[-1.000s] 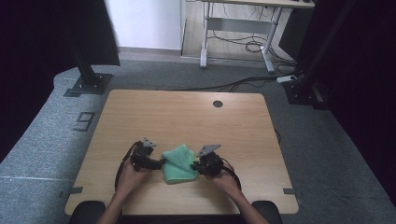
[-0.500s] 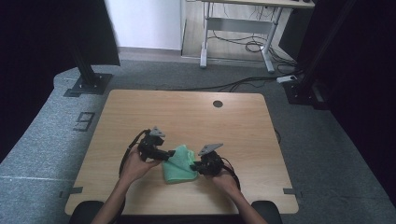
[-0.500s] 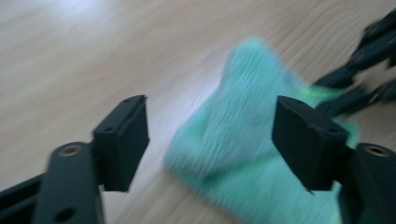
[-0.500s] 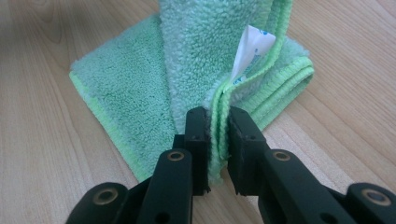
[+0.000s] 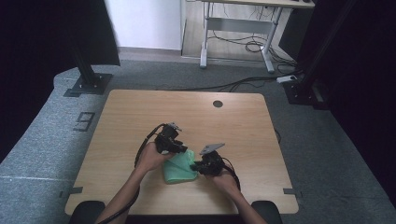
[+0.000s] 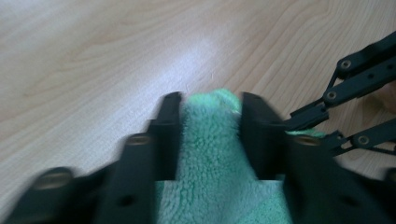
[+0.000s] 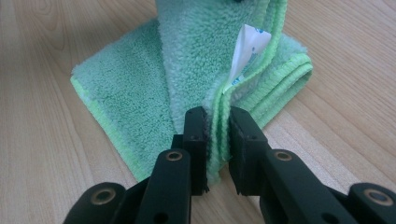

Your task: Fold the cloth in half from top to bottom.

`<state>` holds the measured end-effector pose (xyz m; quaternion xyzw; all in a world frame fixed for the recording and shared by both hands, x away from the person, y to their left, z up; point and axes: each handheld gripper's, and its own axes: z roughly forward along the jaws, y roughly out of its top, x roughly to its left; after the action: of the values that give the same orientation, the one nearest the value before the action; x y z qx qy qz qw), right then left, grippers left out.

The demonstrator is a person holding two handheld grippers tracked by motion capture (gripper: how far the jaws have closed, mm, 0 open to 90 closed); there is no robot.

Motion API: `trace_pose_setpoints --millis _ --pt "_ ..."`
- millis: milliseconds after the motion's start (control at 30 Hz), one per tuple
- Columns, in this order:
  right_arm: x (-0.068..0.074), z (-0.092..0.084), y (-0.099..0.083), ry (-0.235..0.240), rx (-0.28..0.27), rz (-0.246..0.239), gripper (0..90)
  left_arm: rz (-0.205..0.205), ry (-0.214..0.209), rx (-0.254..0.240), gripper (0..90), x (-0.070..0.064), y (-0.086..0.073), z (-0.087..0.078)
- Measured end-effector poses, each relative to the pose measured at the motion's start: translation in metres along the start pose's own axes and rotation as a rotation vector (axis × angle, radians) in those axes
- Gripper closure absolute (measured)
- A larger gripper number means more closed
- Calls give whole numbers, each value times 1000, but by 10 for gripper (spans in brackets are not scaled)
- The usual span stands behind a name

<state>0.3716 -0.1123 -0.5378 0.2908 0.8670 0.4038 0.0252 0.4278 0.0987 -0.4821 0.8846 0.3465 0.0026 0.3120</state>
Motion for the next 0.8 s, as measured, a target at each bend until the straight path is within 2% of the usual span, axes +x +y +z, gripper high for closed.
trace_pose_setpoints --millis 67,167,367,400,600,800 --pt "0 0 0 2 -1 1 775 8 -10 -1 807 -1 -1 -2" --pt "-1 0 0 3 2 6 774 21 -18 -7 851 -4 -2 -8" --pt "-2 -4 2 -1 -9 4 695 34 -24 -41 852 -13 -8 -23" --pt "-2 -5 2 -1 -12 7 668 35 -19 -52 851 -16 -13 -29" --pt "-1 -15 2 0 -19 -5 541 18 -20 -94 816 -26 -36 -40" --pt "-1 -26 -2 -7 -21 -10 504 11 -18 -95 784 -35 -62 -45"
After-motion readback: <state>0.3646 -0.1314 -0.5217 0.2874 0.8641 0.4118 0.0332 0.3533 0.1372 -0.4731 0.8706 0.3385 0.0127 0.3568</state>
